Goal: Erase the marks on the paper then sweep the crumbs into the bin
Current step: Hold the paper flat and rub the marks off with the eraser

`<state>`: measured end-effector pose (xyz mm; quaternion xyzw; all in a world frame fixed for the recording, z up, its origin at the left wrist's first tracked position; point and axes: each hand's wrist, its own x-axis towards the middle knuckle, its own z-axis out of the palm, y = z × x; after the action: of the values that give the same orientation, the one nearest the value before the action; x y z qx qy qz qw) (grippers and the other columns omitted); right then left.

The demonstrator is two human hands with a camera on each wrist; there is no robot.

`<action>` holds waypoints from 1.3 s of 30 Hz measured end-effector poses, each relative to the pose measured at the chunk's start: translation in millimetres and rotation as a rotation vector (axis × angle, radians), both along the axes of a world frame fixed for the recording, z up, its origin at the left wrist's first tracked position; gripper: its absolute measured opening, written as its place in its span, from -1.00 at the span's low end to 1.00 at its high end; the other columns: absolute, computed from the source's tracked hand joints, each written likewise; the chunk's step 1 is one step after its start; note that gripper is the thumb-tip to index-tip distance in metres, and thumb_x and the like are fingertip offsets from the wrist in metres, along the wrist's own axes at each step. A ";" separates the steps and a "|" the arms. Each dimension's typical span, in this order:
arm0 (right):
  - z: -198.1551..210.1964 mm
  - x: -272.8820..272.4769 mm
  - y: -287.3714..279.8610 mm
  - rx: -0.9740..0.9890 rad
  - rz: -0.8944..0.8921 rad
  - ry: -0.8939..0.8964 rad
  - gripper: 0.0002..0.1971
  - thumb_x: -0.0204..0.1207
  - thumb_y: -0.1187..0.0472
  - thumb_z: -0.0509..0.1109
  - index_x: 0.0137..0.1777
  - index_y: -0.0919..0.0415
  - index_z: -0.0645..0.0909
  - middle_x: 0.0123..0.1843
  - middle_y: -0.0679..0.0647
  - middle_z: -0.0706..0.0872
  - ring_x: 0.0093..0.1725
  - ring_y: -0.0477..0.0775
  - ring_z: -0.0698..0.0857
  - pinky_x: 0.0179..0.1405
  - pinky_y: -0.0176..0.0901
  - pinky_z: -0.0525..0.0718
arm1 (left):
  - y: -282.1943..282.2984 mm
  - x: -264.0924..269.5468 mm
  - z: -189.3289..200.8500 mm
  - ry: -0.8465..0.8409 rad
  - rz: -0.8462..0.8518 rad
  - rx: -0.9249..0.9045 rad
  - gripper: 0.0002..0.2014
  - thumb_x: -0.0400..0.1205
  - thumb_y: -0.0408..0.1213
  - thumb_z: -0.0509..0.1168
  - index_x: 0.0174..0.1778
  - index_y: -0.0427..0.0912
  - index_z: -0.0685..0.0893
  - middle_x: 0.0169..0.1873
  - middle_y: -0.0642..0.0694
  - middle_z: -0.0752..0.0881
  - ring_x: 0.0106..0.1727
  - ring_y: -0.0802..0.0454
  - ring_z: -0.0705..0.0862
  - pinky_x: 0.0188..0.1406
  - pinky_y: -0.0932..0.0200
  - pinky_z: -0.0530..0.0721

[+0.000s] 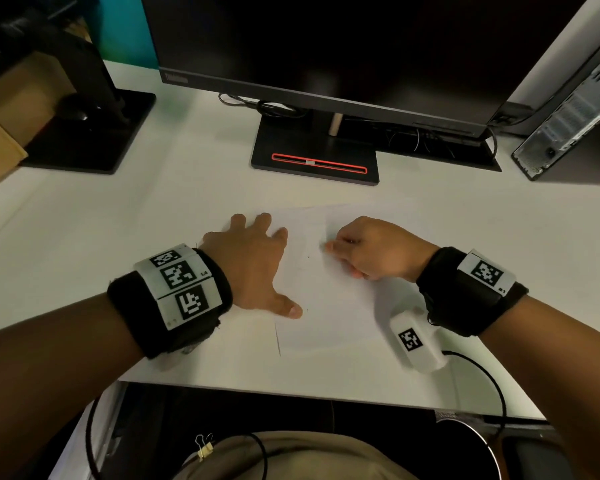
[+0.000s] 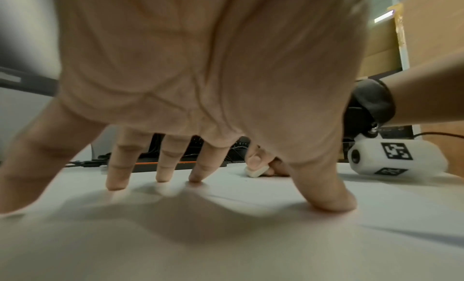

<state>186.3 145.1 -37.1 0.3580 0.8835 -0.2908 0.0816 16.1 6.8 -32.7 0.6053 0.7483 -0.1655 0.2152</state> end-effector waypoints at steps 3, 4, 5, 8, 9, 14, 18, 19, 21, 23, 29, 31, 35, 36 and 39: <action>-3.3 -5.2 -16.4 0.057 0.140 -0.038 -0.48 0.76 -0.08 0.20 -0.23 0.33 0.66 -0.37 0.09 0.78 -0.39 0.03 0.66 -0.22 -0.06 0.64 | 1.9 -0.3 -3.0 0.006 0.000 -0.026 0.29 0.29 0.63 0.30 0.77 -0.01 -0.10 0.77 -0.05 -0.11 0.72 -0.30 -0.01 0.44 -0.45 0.46; -4.9 -7.4 -22.4 0.046 0.185 -0.054 -0.48 0.76 -0.10 0.20 -0.22 0.32 0.68 -0.37 0.09 0.78 -0.36 0.05 0.68 -0.18 -0.05 0.65 | 1.8 -0.4 -3.5 0.004 0.004 -0.032 0.30 0.29 0.63 0.30 0.77 0.01 -0.15 0.78 -0.03 -0.15 0.73 -0.31 -0.05 0.46 -0.47 0.42; -5.0 -9.7 -24.0 0.034 0.204 -0.065 -0.48 0.76 -0.11 0.20 -0.23 0.31 0.68 -0.37 0.09 0.78 -0.35 0.05 0.68 -0.16 -0.06 0.66 | 1.8 -0.6 -3.6 0.003 0.007 -0.035 0.30 0.30 0.63 0.30 0.77 0.02 -0.18 0.78 -0.02 -0.18 0.74 -0.31 -0.08 0.48 -0.50 0.39; -0.9 -11.9 -6.3 0.080 0.098 -0.052 -0.48 0.76 -0.08 0.20 -0.24 0.30 0.69 -0.29 0.15 0.80 -0.28 0.11 0.70 -0.13 -0.05 0.66 | 1.1 0.0 -3.1 -0.001 0.017 -0.040 0.30 0.31 0.63 0.29 0.77 0.05 -0.23 0.78 0.02 -0.23 0.76 -0.30 -0.14 0.49 -0.61 0.28; 0.6 -11.3 -3.0 0.095 0.071 -0.042 -0.49 0.76 -0.06 0.19 -0.24 0.31 0.68 -0.28 0.16 0.80 -0.25 0.13 0.71 -0.14 -0.07 0.65 | 0.8 -0.1 -3.5 -0.002 0.022 -0.044 0.30 0.31 0.64 0.28 0.77 0.07 -0.24 0.77 0.04 -0.25 0.76 -0.32 -0.17 0.49 -0.65 0.24; -5.5 -15.8 -28.9 0.056 0.263 -0.070 -0.48 0.76 -0.07 0.19 -0.25 0.33 0.66 -0.32 0.16 0.77 -0.31 0.14 0.68 -0.18 -0.03 0.63 | 1.8 -0.8 -4.4 -0.026 0.054 -0.074 0.31 0.31 0.64 0.28 0.75 0.11 -0.32 0.76 0.11 -0.31 0.74 -0.41 -0.25 0.42 -0.74 0.23; -0.4 -16.2 -7.6 0.069 0.096 -0.052 -0.47 0.76 -0.07 0.21 -0.34 0.26 0.64 -0.38 0.09 0.76 -0.38 0.05 0.63 -0.29 -0.11 0.54 | 1.4 -1.8 -6.0 -0.056 0.062 -0.071 0.33 0.29 0.64 0.29 0.75 0.11 -0.33 0.75 0.10 -0.32 0.73 -0.43 -0.27 0.45 -0.66 0.32; -0.7 -16.0 -8.6 0.085 0.094 -0.040 -0.48 0.76 -0.06 0.20 -0.34 0.26 0.63 -0.36 0.10 0.76 -0.36 0.07 0.65 -0.31 -0.11 0.54 | 1.6 -2.0 -6.9 -0.065 0.064 -0.071 0.33 0.29 0.64 0.29 0.75 0.11 -0.33 0.76 0.09 -0.32 0.73 -0.45 -0.28 0.47 -0.63 0.33; -4.2 -17.2 -20.2 0.086 0.171 -0.040 -0.48 0.76 -0.06 0.19 -0.28 0.31 0.65 -0.33 0.13 0.77 -0.33 0.08 0.66 -0.29 -0.10 0.57 | 3.4 -3.3 -9.0 -0.075 0.062 -0.074 0.34 0.28 0.64 0.29 0.75 0.09 -0.33 0.76 0.06 -0.32 0.72 -0.48 -0.28 0.50 -0.59 0.33; -6.8 -17.8 -29.9 0.037 0.242 -0.074 -0.47 0.76 -0.08 0.20 -0.24 0.34 0.67 -0.35 0.15 0.77 -0.38 0.04 0.64 -0.25 -0.10 0.61 | 4.6 -4.2 -11.2 -0.081 0.055 -0.078 0.35 0.27 0.65 0.29 0.75 0.08 -0.34 0.76 0.04 -0.32 0.71 -0.50 -0.29 0.51 -0.57 0.33; 0.2 -19.6 -14.2 0.115 0.131 -0.044 -0.49 0.77 -0.06 0.19 -0.31 0.27 0.61 -0.27 0.21 0.77 -0.31 0.11 0.64 -0.35 -0.11 0.51 | 3.4 -3.9 -10.6 -0.085 0.055 -0.068 0.35 0.28 0.64 0.29 0.76 0.06 -0.32 0.76 0.01 -0.30 0.71 -0.52 -0.28 0.53 -0.57 0.30; -4.0 -21.5 -29.2 0.089 0.238 -0.071 -0.48 0.77 -0.07 0.19 -0.25 0.33 0.64 -0.29 0.19 0.76 -0.32 0.08 0.63 -0.29 -0.10 0.56 | 4.4 -3.9 -11.7 -0.084 0.048 -0.069 0.35 0.29 0.64 0.29 0.76 0.05 -0.33 0.77 0.00 -0.30 0.70 -0.54 -0.28 0.54 -0.55 0.30; 0.3 -23.9 -14.1 0.063 0.135 -0.079 -0.46 0.77 -0.09 0.19 -0.27 0.31 0.66 -0.29 0.23 0.76 -0.32 0.08 0.63 -0.28 -0.10 0.55 | 4.0 -4.5 -13.2 -0.086 0.052 -0.063 0.35 0.27 0.65 0.29 0.76 0.07 -0.31 0.76 0.02 -0.30 0.71 -0.53 -0.28 0.51 -0.58 0.33; 2.1 -24.2 -9.6 0.080 0.105 -0.069 -0.48 0.77 -0.08 0.19 -0.30 0.27 0.64 -0.30 0.19 0.76 -0.30 0.09 0.65 -0.31 -0.13 0.54 | 3.8 -4.2 -12.9 -0.087 0.054 -0.062 0.35 0.27 0.65 0.29 0.76 0.07 -0.31 0.76 0.02 -0.30 0.70 -0.53 -0.28 0.51 -0.58 0.32; -2.5 -24.8 -20.6 0.103 0.201 -0.060 -0.50 0.77 -0.06 0.19 -0.24 0.30 0.66 -0.27 0.18 0.76 -0.26 0.15 0.67 -0.26 -0.06 0.57 | 4.5 -4.7 -13.9 -0.086 0.054 -0.065 0.35 0.28 0.64 0.28 0.76 0.07 -0.32 0.76 0.01 -0.30 0.70 -0.54 -0.29 0.53 -0.56 0.31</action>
<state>161.5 124.5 -39.6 0.2798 0.9259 -0.2244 0.1182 11.3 11.2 -46.6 0.5839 0.7487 -0.1579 0.2711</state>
